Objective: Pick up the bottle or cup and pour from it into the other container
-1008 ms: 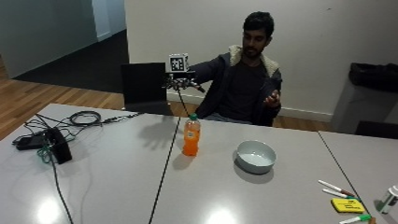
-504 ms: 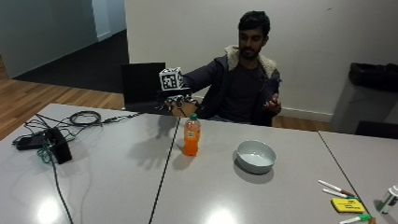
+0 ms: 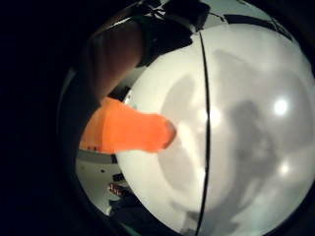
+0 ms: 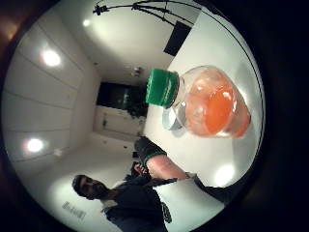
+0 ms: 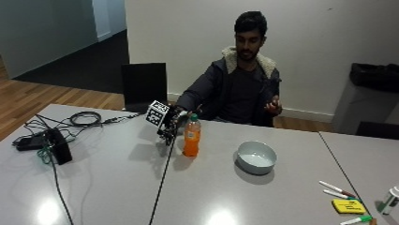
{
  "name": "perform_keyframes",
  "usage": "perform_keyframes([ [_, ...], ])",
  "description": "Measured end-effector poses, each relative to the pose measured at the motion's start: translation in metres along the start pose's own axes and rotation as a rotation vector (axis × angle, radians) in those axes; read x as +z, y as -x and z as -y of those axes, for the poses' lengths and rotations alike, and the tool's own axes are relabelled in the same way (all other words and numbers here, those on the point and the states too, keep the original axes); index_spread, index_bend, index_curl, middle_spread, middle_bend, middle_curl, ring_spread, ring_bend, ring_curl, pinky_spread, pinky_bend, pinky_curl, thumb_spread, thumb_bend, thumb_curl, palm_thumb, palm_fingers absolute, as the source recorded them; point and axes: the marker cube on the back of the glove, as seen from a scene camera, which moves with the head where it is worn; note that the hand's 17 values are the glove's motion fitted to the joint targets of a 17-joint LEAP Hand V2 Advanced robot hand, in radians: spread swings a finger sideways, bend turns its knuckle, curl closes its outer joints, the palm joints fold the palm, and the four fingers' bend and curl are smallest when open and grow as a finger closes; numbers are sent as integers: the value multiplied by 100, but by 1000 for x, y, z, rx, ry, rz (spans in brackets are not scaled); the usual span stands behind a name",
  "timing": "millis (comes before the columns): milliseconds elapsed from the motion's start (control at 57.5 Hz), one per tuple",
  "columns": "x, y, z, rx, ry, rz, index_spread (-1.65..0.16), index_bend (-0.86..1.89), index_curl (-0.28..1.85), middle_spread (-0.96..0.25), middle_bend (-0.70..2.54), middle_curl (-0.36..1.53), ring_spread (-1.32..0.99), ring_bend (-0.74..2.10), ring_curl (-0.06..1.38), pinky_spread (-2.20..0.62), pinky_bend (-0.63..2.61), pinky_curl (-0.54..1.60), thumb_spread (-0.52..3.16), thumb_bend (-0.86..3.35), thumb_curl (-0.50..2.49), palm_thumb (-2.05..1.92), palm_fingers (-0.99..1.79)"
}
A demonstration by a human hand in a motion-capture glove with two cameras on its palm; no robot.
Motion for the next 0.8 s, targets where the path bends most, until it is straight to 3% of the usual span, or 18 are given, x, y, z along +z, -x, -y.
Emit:
perform_keyframes([
  [278,31,-14,13,-77,4,255,-35,12,25,-4,36,35,16,37,24,36,57,24,73,-3,39,42,46],
  [660,56,-23,11,-106,26,275,-33,11,22,-24,42,37,-10,60,33,22,49,26,67,-1,41,64,109],
  [799,57,-24,10,-113,4,287,-32,10,23,-26,39,38,-14,62,36,9,53,30,63,-2,42,75,115],
])
